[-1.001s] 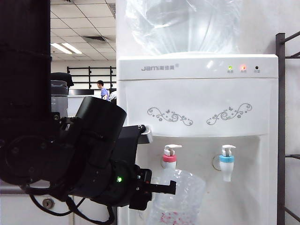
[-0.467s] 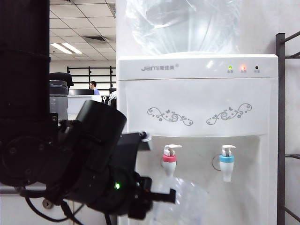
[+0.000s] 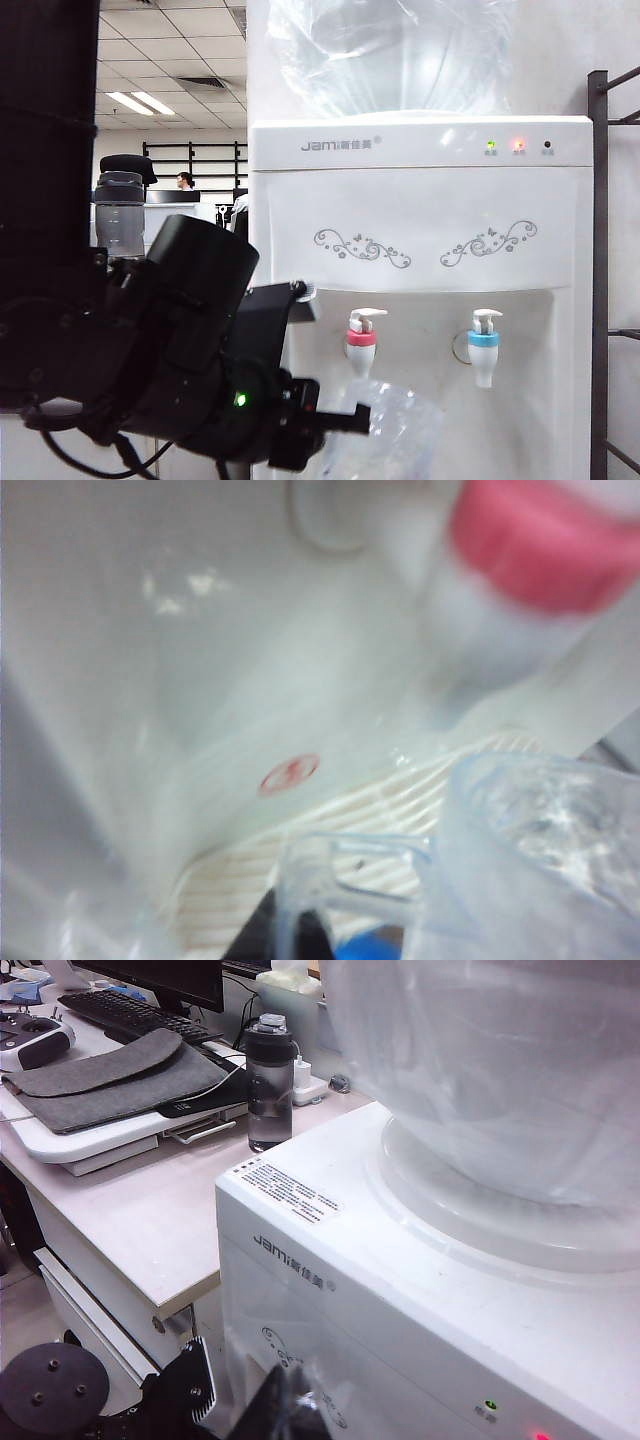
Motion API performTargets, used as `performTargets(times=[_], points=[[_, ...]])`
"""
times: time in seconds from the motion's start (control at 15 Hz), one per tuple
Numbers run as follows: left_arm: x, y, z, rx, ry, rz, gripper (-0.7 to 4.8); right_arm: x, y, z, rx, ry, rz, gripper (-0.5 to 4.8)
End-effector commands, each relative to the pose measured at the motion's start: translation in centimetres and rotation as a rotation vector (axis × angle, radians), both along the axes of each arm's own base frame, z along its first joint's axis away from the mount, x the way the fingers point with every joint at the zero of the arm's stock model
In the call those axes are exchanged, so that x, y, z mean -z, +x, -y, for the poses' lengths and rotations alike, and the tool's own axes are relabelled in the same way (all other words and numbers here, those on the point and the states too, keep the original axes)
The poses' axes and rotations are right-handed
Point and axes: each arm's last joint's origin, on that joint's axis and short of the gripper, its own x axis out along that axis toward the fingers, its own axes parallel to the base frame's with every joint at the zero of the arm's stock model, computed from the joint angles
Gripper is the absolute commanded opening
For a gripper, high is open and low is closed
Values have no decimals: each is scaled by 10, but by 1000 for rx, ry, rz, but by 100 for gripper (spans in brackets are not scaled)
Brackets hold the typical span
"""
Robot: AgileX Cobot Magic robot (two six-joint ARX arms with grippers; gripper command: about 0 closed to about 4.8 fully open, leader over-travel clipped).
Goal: Pick up the plastic mug from the left desk, go to the hot water outlet of the water dispenser, press the vertical switch to get some water, then put the mug back on the desk.
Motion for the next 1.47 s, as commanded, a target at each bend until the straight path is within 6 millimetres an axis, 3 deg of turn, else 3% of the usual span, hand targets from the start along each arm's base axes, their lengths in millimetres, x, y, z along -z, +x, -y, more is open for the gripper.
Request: performTargets(times=[0.07, 0.4, 1.47], points=[[-15, 0, 1, 7, -116, 109, -5, -2, 0, 0, 2, 12, 8, -5], [-26, -2, -1, 0, -174, 223, -5, -2, 0, 0, 2, 12, 8, -5], [-28, -28, -3, 61, -148, 204, -5, -2, 0, 0, 2, 12, 8, -5]])
